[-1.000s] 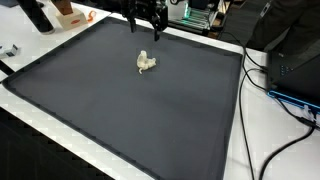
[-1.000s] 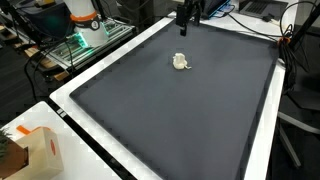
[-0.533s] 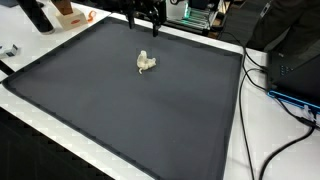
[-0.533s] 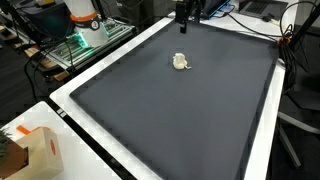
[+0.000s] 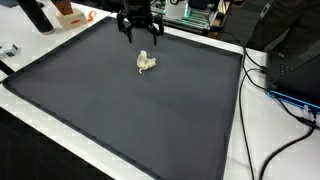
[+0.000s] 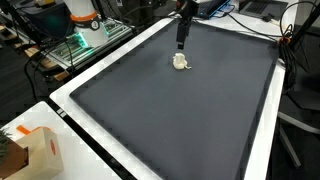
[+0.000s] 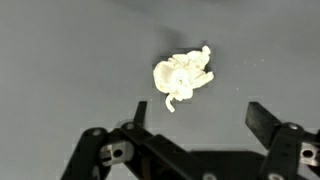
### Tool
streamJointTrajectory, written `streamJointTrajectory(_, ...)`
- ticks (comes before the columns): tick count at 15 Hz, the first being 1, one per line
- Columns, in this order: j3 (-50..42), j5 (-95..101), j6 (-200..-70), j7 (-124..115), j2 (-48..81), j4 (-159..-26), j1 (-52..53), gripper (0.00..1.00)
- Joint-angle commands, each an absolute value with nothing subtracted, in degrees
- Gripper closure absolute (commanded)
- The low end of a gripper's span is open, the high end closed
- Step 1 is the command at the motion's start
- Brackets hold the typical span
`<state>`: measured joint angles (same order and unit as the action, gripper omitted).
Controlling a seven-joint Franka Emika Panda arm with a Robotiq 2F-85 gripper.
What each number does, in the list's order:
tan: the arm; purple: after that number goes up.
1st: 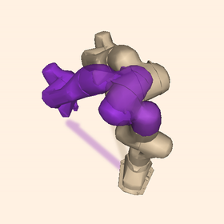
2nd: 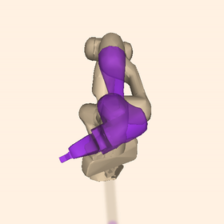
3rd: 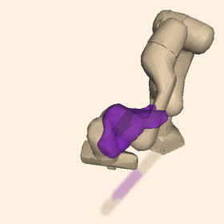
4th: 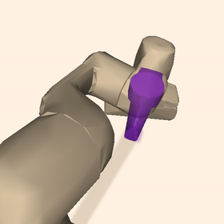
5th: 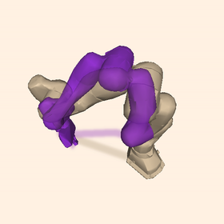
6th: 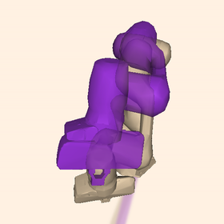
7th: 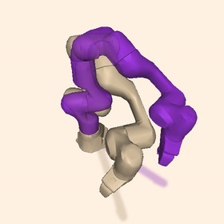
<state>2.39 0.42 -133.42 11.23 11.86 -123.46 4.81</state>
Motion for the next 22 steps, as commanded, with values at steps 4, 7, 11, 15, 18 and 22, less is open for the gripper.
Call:
streamJointTrajectory(4,4.44,0.84,-138.72,23.59,17.94,-124.05,2.01,0.0)
streamJointTrajectory(7,4.81,1.54,-141.71,25.44,20.01,-124.15,1.56,0.0)
streamJointTrajectory(11,5.42,1.94,-143.23,27.18,21.78,-123.96,1.07,0.31)
streamJointTrajectory(15,6.1,2.03,-144.28,28.25,22.38,-123.99,0.62,0.66)
streamJointTrajectory(18,6.28,2.24,-144.2,28.68,22.39,-123.97,0.5,0.88)
streamJointTrajectory(22,6.44,2.38,-143.93,29.41,22.26,-123.89,0.23,0.98)
